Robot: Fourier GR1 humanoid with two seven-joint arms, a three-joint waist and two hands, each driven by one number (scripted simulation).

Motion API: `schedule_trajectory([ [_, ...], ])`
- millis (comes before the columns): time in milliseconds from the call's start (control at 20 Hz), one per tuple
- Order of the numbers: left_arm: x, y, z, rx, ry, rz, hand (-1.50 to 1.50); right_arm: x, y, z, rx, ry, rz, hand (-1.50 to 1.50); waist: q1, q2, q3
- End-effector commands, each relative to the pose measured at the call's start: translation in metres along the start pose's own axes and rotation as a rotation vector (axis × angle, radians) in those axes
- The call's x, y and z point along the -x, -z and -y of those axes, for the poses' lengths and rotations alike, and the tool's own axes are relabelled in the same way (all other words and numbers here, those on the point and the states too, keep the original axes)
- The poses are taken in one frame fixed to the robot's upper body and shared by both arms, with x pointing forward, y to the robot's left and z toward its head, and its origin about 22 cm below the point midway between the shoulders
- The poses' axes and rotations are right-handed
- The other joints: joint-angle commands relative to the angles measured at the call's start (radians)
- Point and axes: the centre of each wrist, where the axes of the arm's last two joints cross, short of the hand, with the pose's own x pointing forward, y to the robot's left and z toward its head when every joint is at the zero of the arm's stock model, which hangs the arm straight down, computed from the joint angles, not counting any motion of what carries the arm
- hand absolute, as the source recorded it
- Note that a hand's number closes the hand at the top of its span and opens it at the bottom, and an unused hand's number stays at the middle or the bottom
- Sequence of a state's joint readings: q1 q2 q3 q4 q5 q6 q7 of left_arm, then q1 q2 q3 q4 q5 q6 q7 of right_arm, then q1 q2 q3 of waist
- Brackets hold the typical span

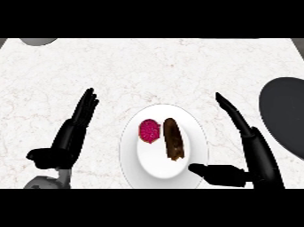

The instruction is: Pick the cupcake from the plate and place it in the pan

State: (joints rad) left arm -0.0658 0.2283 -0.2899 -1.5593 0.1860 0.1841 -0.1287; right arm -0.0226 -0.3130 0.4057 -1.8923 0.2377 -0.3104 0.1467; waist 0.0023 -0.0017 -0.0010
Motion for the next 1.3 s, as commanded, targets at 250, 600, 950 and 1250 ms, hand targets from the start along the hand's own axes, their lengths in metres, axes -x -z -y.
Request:
schedule_trajectory([
  [250, -0.007, 0.011, -0.006, -0.001, 0.008, 0.006, 0.0, -0.044, 0.048, -0.033, -0.266, -0.304, -0.162, -1.5, 0.015, 0.002, -0.002],
  [600, 0.011, -0.008, 0.012, 0.011, 0.002, 0.007, 0.0, -0.044, 0.078, -0.088, -0.485, -0.491, -0.255, -1.5, 0.018, 0.004, 0.0],
  [950, -0.001, -0.006, 0.005, 0.0, 0.002, 0.004, 0.0, -0.031, 0.078, -0.126, -0.539, -0.558, -0.318, -1.5, 0.005, 0.002, 0.001],
  [1250, 0.003, -0.007, -0.015, -0.011, 0.001, 0.014, 0.0, -0.023, 0.076, -0.121, -0.521, -0.551, -0.354, -1.5, 0.001, 0.001, 0.001],
])
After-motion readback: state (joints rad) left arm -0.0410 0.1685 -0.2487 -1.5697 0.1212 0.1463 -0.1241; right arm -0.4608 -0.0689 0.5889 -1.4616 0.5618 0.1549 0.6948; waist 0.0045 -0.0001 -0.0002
